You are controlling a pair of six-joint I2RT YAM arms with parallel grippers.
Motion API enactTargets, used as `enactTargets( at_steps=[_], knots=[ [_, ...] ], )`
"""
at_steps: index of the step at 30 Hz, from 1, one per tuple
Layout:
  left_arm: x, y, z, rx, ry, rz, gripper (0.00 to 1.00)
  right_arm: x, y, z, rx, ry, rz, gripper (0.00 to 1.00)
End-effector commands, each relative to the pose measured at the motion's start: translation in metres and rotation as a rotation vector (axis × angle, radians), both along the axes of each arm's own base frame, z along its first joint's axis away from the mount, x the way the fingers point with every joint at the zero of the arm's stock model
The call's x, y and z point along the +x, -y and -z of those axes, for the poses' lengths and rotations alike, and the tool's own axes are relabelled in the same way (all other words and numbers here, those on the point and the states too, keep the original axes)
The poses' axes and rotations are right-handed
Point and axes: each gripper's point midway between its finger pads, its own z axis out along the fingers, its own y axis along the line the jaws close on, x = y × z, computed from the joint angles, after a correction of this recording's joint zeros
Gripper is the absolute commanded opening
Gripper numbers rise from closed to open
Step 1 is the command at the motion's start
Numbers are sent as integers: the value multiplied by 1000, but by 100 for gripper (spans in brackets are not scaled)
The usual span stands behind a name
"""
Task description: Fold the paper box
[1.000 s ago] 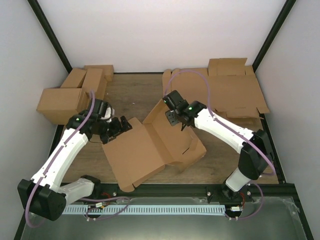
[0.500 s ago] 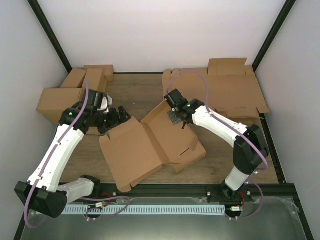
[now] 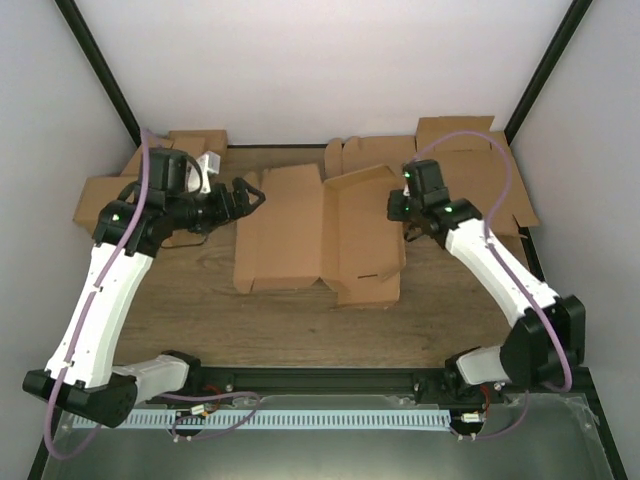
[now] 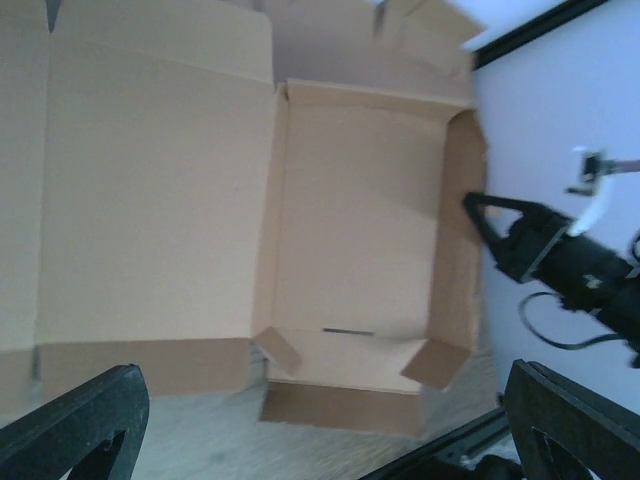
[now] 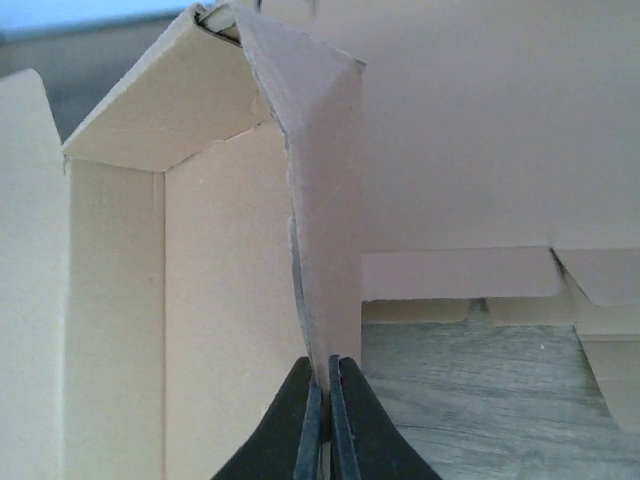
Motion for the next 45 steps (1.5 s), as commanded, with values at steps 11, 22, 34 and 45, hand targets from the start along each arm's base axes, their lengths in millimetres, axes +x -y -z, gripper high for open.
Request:
enactTargets(
  at_steps=[11,22,34,45],
  knots=[
    [-15,34,48,-303,-118,50,100,-118,1,110,704,-524,549,13],
    [-72,26,167,-240,-451,36,100,-145,-60,59,468,-471,-30,91],
    [-56,27,185,-360,-355,-73,96,-63,-29,-21,88,-55,-285,78],
    [-26,36,184,-261,-327,4,92,37,-52,-64,-163,56,-448,74]
  ],
)
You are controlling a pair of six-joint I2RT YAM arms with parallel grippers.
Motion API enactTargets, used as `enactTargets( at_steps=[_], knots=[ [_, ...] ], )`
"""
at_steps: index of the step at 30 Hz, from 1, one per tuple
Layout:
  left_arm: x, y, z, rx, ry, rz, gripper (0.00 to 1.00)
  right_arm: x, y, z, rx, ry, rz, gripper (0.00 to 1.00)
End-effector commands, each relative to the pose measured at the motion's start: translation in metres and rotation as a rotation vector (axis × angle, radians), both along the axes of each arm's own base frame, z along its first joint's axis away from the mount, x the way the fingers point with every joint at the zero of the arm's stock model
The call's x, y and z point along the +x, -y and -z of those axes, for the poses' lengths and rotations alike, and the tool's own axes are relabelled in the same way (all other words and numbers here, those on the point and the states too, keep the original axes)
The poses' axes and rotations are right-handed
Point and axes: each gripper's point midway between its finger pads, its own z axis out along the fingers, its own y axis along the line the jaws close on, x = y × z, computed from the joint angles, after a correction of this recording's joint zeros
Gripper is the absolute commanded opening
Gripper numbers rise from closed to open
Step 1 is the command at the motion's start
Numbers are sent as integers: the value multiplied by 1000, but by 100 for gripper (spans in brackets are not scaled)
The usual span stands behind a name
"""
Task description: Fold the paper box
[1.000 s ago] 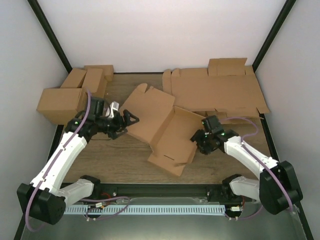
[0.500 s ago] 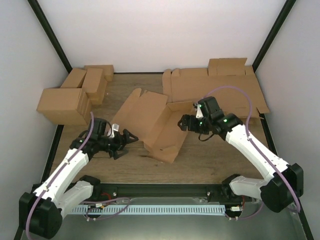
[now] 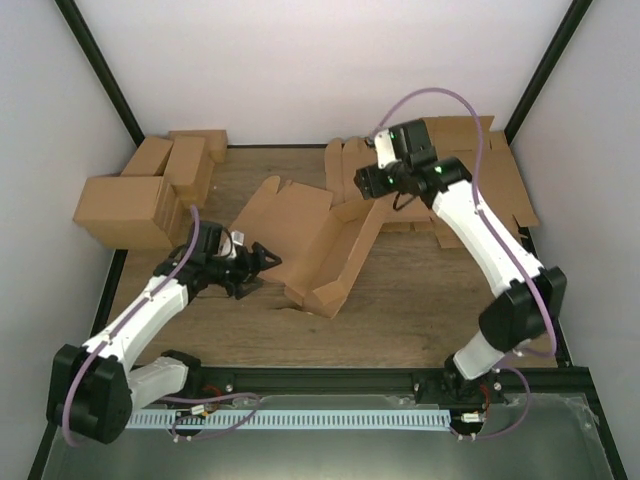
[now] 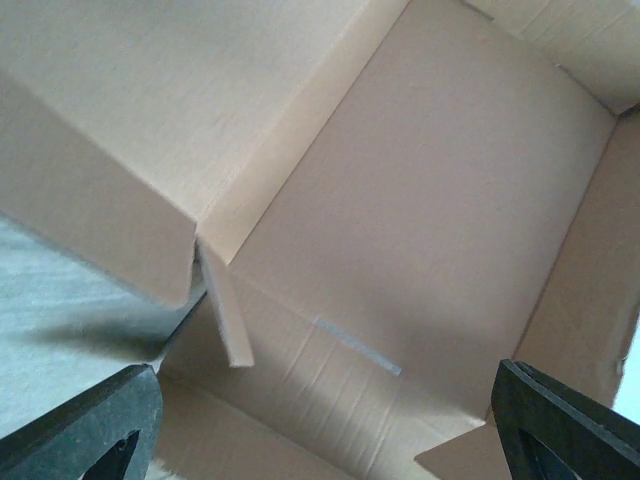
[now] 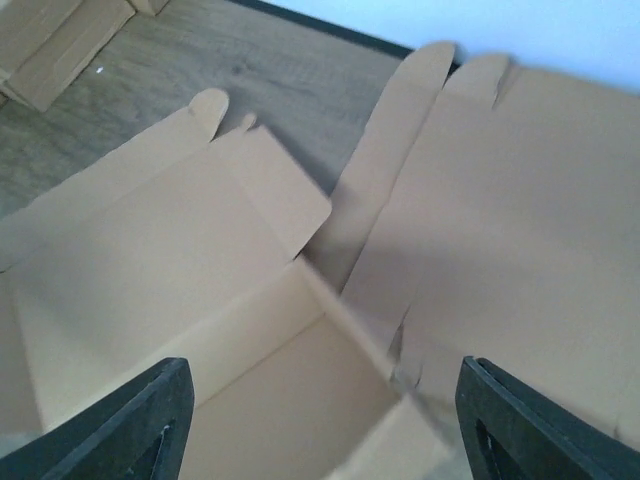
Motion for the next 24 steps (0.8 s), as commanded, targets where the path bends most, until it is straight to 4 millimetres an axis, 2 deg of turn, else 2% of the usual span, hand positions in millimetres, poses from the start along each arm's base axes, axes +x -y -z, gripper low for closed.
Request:
enactTargets(
  at_steps=[1,3,5,8,12,16,19,21,23,24],
  knots=[
    [16,6,-11,32,74,58,92,36,-1,5,-155,32,-80,74],
    [17,4,-7,60,57,69,92,50,-10,10,-152,23,-96,74],
    [20,1,-6,97,61,69,90,61,-15,24,-169,-8,-96,71],
    [24,-5,-13,142,96,66,90,73,-18,64,-231,-73,-101,72],
    [26,-3,-10,158,75,92,90,75,-19,108,-279,-163,-110,73],
    [31,-4,-11,192,83,121,90,62,-10,132,-314,-239,-101,70],
    [36,-3,-13,203,88,129,90,45,1,145,-334,-272,-81,55],
    [44,-5,-21,229,109,119,90,32,6,150,-332,-293,-72,48],
    [55,-7,-38,251,163,112,90,15,11,155,-319,-315,-67,46],
    [60,-8,-46,264,191,113,90,3,16,164,-322,-343,-60,46]
  ],
)
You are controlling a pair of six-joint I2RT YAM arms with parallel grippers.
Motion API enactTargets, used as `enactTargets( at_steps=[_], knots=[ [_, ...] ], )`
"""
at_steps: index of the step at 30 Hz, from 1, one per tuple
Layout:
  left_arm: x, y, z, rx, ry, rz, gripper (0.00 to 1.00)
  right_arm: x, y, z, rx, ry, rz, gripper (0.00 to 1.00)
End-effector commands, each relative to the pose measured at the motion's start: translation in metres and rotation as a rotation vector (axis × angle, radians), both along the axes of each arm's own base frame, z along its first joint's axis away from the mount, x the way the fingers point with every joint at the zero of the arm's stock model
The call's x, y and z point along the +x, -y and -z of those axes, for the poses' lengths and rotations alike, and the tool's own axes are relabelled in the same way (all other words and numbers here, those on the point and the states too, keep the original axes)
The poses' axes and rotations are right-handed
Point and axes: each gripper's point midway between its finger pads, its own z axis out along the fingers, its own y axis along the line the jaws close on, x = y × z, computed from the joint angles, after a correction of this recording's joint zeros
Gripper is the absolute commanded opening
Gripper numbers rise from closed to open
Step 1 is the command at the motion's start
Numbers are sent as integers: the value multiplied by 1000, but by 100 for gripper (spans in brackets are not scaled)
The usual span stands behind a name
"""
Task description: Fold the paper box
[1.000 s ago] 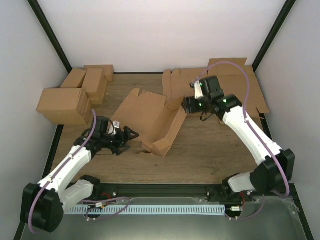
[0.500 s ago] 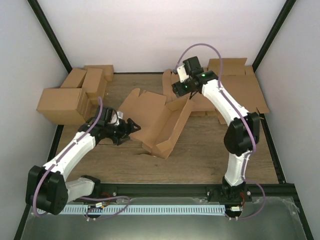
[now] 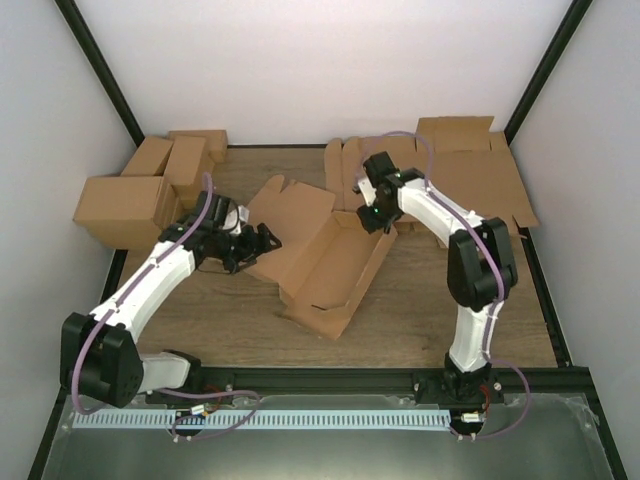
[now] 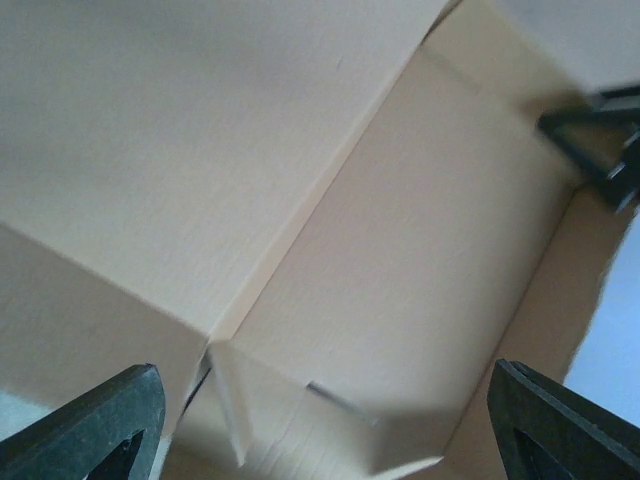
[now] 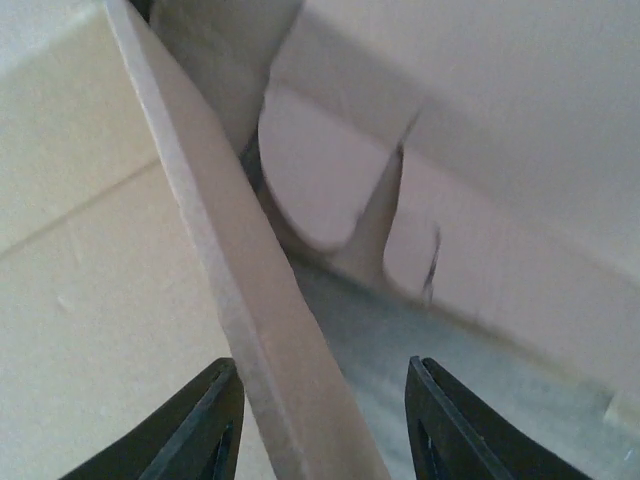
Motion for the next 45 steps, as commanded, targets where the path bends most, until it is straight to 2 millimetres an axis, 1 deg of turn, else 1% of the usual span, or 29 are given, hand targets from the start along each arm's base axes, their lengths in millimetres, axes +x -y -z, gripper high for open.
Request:
enactTargets(
  at_steps=[1,3,5,8,10,13,16,19,24,27,29,31,35,38,41,45],
  knots=[
    [24,-3,-38,56,138,22,91,-35,12,-3,18,-11,43,45],
    [31,-1,-47,63,150,36,91,-48,17,-1,37,-9,68,42],
    [33,0,-50,70,144,54,91,-62,18,-3,68,-16,81,40],
    [31,-2,-45,91,129,67,91,-83,10,1,105,-42,82,40],
    [27,-4,-39,104,122,66,91,-96,5,9,101,-56,85,40],
    [18,-7,-28,109,98,73,91,-113,-7,28,79,-102,63,39],
    [11,-11,-21,127,90,78,92,-125,-18,39,38,-127,34,39],
    [5,-17,-16,155,87,84,92,-135,-24,45,38,-156,33,39],
    [-3,-22,-17,170,88,83,92,-152,-37,59,46,-208,15,40],
    [-6,-25,-20,186,93,81,92,-151,-40,68,59,-217,38,40],
    [-8,-28,-21,196,90,79,92,-146,-42,67,72,-195,58,34],
    [-9,-29,-25,202,95,75,92,-139,-43,61,97,-152,84,27],
    [-12,-34,-38,214,115,60,95,-126,-44,33,165,-13,103,14],
    [-15,-36,-47,218,124,60,95,-118,-40,14,193,84,116,8],
    [-20,-38,-52,219,112,56,97,-113,-32,1,211,164,154,1],
    [-18,-41,-51,140,69,2,99,-109,-15,-12,237,271,250,1]
  ],
)
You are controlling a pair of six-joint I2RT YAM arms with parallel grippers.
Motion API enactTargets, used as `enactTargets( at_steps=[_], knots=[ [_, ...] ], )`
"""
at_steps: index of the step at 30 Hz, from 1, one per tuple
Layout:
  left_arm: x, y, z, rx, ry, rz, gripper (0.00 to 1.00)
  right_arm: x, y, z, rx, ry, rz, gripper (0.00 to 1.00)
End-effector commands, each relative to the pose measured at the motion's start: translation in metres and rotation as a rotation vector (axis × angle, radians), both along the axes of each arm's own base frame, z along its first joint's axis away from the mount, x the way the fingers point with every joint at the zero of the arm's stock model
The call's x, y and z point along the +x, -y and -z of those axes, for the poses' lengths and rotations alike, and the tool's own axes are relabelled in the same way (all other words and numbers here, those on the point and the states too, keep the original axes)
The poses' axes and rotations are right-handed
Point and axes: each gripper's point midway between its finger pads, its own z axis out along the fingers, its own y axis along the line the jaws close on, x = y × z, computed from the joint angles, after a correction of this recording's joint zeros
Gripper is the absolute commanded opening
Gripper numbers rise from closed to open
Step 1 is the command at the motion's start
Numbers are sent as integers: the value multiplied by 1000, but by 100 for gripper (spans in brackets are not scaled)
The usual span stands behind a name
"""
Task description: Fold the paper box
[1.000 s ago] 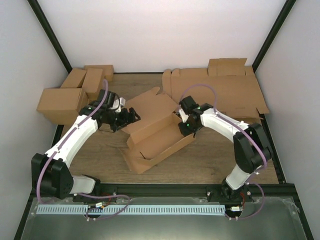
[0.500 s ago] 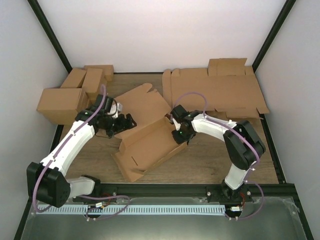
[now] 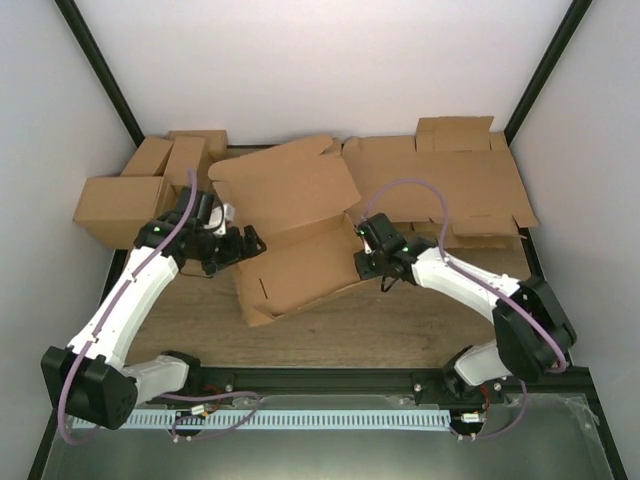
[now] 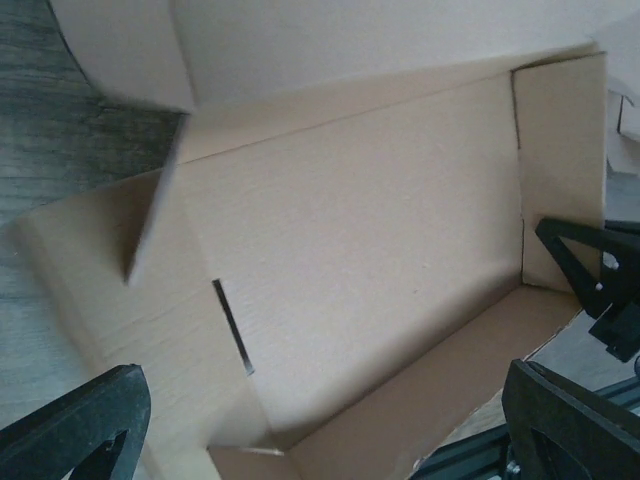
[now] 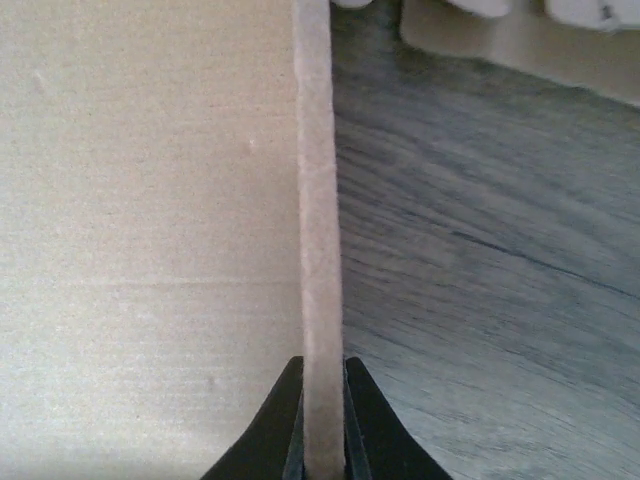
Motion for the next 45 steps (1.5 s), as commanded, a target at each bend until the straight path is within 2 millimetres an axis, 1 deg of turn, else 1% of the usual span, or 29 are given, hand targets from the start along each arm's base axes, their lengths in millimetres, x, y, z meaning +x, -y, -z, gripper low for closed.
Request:
enactTargets(
  at_steps=[1,4,6,9,11,13,16,18,21,23,25,29,32,34,36,39,41,42,43,44,45],
  knots=[
    [2,-6,-7,-88,-32,-59,99,19,11,-32,65,186,135,1],
    [12,-11,-18,-131,13,-90,99,17,23,-39,74,247,175,1],
    [16,-12,-24,-199,17,-107,99,17,34,-39,54,280,213,1],
    [22,-16,-31,-403,5,-157,99,17,50,-30,9,271,287,1],
    [25,-25,-32,-470,20,-201,98,17,59,-22,9,237,326,1],
    [26,-30,-24,-458,13,-218,95,16,64,-16,38,208,345,1],
    [21,-30,-3,-454,-15,-235,90,18,71,-15,79,199,369,1],
    [18,-32,10,-444,-6,-242,89,20,74,-13,97,189,377,1],
    [19,-31,26,-487,-2,-283,89,23,72,-12,136,151,387,1],
    [23,-31,34,-518,-7,-321,88,23,67,-17,166,134,381,1],
    [30,-30,33,-535,5,-321,86,24,61,-23,202,128,372,1],
    [41,-28,27,-514,15,-270,81,24,53,-31,264,85,360,1],
    [53,-20,15,-622,17,-262,72,25,57,-36,270,55,374,1],
    [60,-20,7,-645,41,-274,66,26,60,-41,295,32,379,1],
    [66,-21,0,-658,57,-280,63,27,59,-48,337,15,370,1],
    [72,-18,-4,-707,45,-291,58,30,55,-62,383,12,352,1],
    [80,-16,-16,-758,74,-284,59,31,50,-67,412,-2,341,1],
    [84,-15,-26,-789,91,-276,62,31,49,-67,422,-20,342,1],
    [88,-14,-39,-819,116,-262,67,32,50,-66,431,-42,349,1],
    [91,-13,-52,-840,134,-255,75,33,51,-64,437,-59,358,1],
    [94,-13,-62,-842,153,-246,81,35,52,-63,442,-68,362,1]
  ],
)
